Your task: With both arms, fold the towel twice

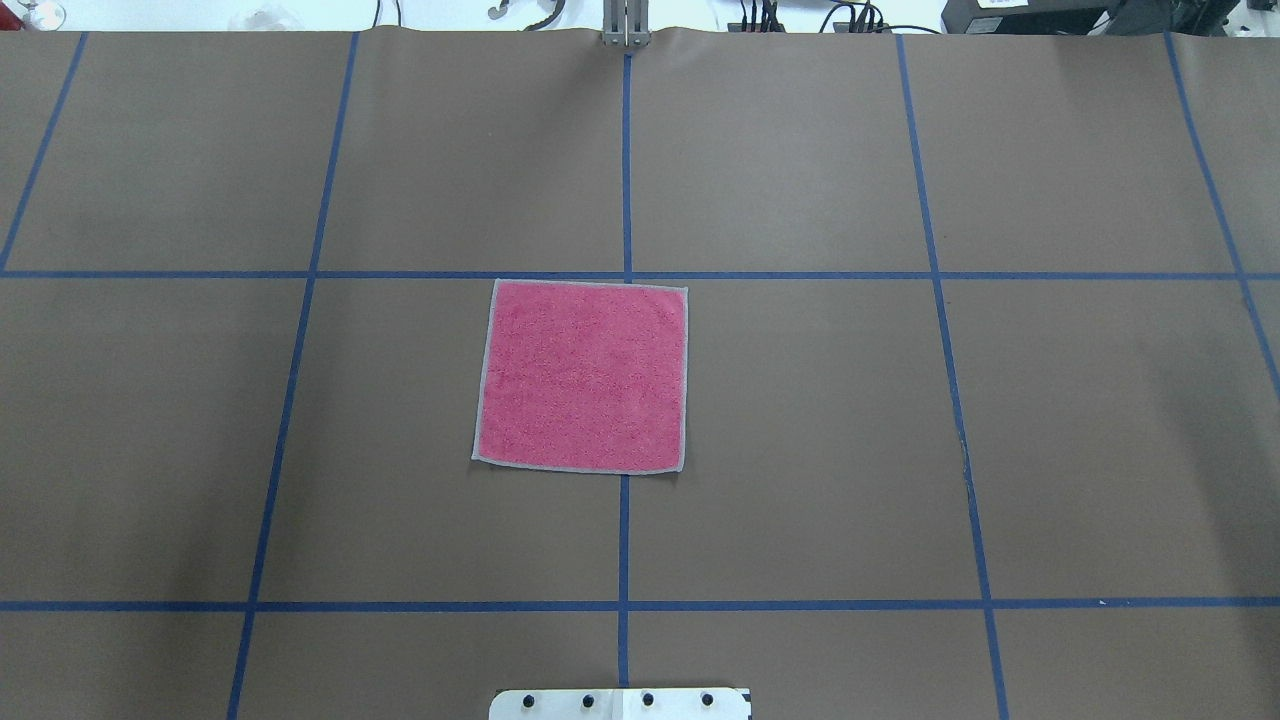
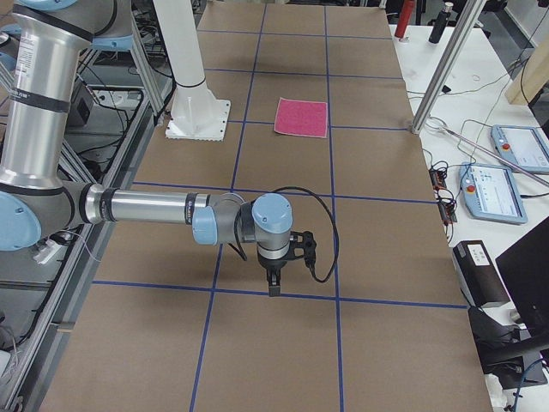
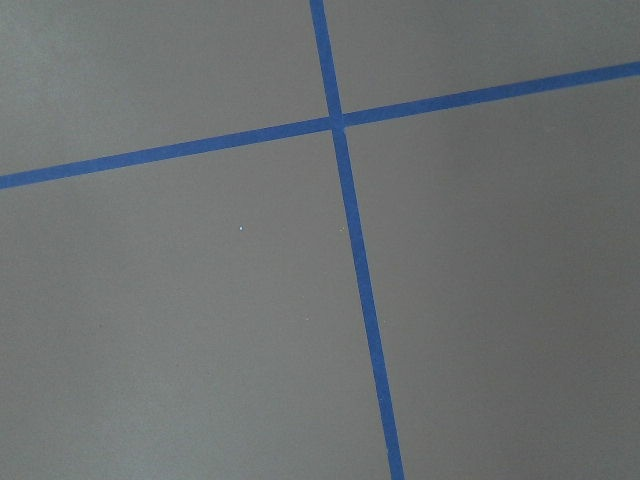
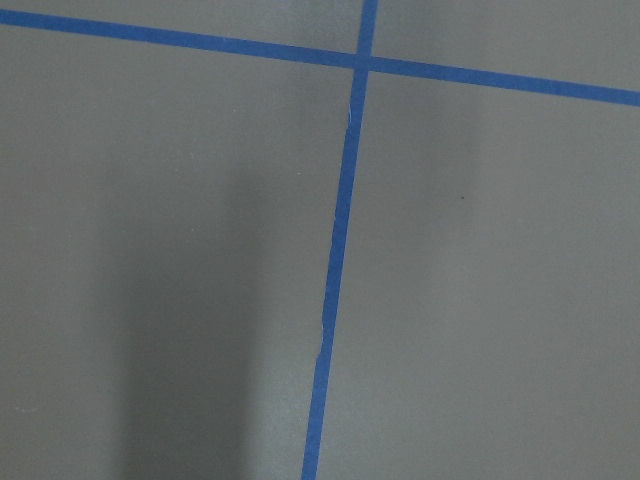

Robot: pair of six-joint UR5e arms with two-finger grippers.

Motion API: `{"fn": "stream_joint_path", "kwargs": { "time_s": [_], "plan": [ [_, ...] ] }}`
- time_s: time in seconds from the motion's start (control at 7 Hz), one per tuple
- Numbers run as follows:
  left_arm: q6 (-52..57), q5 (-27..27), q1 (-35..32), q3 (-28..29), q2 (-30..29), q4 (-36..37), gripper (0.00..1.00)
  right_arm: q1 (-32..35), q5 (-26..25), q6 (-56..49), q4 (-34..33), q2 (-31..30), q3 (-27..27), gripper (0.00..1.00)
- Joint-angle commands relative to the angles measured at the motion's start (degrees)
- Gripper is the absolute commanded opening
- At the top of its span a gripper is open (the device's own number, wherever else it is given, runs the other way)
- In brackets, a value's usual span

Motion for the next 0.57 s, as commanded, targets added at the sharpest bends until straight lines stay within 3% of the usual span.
{"fn": "stream_joint_path", "kwargs": {
  "time_s": [0.0, 0.43],
  "plan": [
    [0.0, 0.0, 0.0, -0.3, 0.0, 0.0, 1.0, 0.1, 0.0, 0.0, 0.2, 0.0, -0.3, 1.0],
    [-0.1, 0.0, 0.0, -1.5, 0.0, 0.0, 1.0, 1.7, 0.2, 0.1, 1.1, 0.8, 1.1, 1.0]
  ]
}}
